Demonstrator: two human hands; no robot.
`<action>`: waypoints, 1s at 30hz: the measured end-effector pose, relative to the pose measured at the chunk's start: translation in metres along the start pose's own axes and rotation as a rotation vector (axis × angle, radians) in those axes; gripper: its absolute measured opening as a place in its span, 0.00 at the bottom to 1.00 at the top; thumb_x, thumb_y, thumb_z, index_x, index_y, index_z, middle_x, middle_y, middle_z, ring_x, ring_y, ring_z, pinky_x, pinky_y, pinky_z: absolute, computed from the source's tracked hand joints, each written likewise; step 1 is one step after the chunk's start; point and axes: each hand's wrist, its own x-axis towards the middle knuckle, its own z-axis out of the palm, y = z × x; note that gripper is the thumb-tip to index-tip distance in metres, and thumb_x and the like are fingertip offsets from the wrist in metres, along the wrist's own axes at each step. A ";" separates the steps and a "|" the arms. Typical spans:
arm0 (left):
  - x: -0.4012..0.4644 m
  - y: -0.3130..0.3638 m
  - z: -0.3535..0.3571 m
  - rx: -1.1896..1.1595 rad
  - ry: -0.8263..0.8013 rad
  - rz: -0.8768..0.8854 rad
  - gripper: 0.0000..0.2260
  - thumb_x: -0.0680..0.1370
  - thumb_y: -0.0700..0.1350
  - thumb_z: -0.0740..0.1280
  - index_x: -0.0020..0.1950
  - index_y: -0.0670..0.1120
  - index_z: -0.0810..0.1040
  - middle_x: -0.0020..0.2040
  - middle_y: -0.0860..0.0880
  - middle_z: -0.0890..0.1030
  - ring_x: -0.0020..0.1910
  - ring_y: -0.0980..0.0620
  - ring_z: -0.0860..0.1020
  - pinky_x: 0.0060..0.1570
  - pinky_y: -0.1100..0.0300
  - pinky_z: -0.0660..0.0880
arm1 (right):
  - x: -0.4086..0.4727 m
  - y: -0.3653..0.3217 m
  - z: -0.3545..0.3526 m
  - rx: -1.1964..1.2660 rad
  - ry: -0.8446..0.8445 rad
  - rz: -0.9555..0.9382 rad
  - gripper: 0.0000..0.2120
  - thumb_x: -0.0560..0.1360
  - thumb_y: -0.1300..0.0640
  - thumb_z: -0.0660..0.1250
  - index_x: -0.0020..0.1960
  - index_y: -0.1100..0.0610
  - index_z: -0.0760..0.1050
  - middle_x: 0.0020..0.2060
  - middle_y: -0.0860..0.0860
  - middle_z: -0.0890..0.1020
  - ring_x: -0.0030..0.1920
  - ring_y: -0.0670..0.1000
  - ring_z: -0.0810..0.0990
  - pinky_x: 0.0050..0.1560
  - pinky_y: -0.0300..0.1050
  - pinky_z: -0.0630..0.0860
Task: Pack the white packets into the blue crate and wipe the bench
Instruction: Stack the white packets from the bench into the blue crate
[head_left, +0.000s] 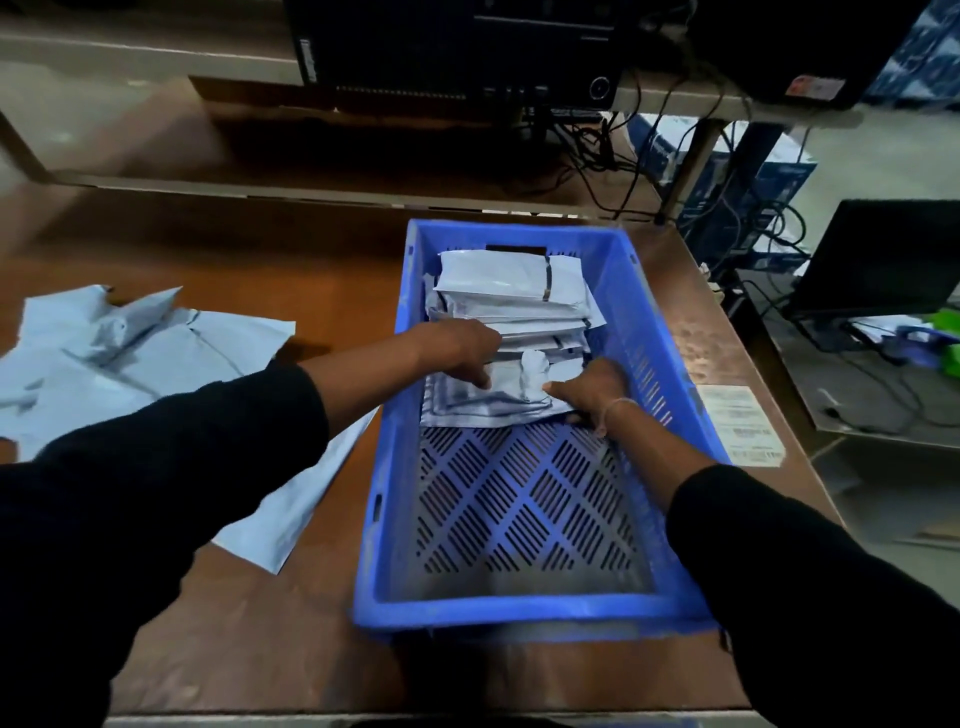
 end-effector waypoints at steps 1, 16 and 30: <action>-0.005 0.001 0.002 0.010 -0.013 0.019 0.28 0.80 0.55 0.70 0.75 0.43 0.66 0.74 0.42 0.72 0.70 0.40 0.73 0.64 0.48 0.74 | -0.002 -0.001 -0.001 -0.185 0.038 -0.057 0.27 0.69 0.47 0.78 0.58 0.65 0.76 0.60 0.63 0.80 0.58 0.63 0.82 0.54 0.53 0.81; -0.018 0.024 0.010 0.330 -0.329 0.092 0.44 0.81 0.63 0.65 0.85 0.49 0.41 0.81 0.42 0.63 0.76 0.40 0.67 0.69 0.49 0.69 | -0.002 0.006 0.017 -0.759 -0.142 -0.389 0.36 0.78 0.55 0.68 0.81 0.44 0.56 0.77 0.62 0.58 0.75 0.65 0.62 0.71 0.51 0.68; -0.083 -0.004 -0.009 -0.122 0.200 0.253 0.25 0.82 0.56 0.66 0.77 0.48 0.68 0.73 0.45 0.75 0.69 0.43 0.75 0.64 0.46 0.74 | -0.040 -0.050 -0.012 -0.259 -0.031 -0.369 0.20 0.77 0.67 0.63 0.64 0.53 0.80 0.48 0.58 0.85 0.43 0.56 0.83 0.45 0.47 0.80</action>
